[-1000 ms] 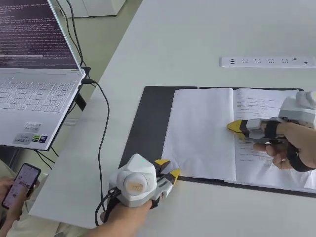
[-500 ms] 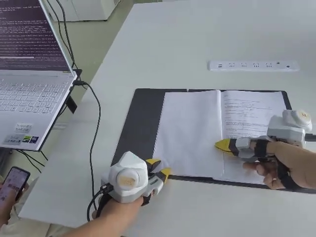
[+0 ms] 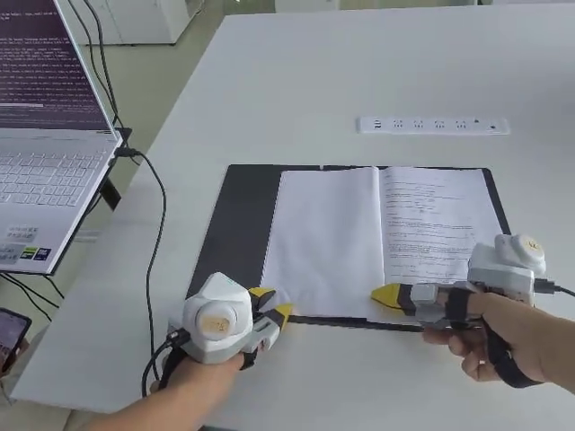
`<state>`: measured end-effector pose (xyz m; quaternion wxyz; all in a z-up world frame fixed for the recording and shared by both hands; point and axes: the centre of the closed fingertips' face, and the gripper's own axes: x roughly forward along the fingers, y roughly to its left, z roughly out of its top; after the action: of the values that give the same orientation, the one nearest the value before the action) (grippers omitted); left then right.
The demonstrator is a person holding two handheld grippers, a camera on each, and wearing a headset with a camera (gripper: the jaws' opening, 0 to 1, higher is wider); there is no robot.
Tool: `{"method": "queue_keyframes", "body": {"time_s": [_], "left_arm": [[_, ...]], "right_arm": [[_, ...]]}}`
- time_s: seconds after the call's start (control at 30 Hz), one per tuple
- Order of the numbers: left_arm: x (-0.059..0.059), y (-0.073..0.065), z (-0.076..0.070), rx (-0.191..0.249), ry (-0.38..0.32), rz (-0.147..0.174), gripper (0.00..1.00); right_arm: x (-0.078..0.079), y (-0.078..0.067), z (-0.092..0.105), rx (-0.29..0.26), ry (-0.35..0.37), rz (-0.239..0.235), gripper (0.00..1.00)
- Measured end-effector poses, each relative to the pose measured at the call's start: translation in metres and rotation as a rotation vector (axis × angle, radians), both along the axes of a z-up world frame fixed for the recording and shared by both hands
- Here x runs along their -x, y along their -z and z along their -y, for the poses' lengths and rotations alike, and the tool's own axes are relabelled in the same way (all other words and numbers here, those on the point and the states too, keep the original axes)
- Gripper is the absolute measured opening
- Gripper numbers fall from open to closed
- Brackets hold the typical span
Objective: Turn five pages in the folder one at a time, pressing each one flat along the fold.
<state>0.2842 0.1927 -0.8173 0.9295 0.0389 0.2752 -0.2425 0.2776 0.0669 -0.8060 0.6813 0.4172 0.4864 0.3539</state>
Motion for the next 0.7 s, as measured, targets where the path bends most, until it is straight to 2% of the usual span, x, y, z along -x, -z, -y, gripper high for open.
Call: {"method": "queue_keyframes", "body": {"time_s": [0.43,0.53,0.7], "left_arm": [[0.0,-0.003,0.001,-0.009,0.015,0.003,0.18],[0.0,-0.003,0.0,-0.004,0.012,0.004,0.18],[-0.001,-0.003,-0.001,0.002,-0.005,-0.006,0.18]], "right_arm": [[0.039,0.0,-0.002,-0.011,-0.01,-0.018,0.0],[0.044,-0.005,-0.003,-0.023,-0.001,-0.01,0.0],[0.042,-0.024,-0.002,-0.034,0.025,0.049,0.0]]}}
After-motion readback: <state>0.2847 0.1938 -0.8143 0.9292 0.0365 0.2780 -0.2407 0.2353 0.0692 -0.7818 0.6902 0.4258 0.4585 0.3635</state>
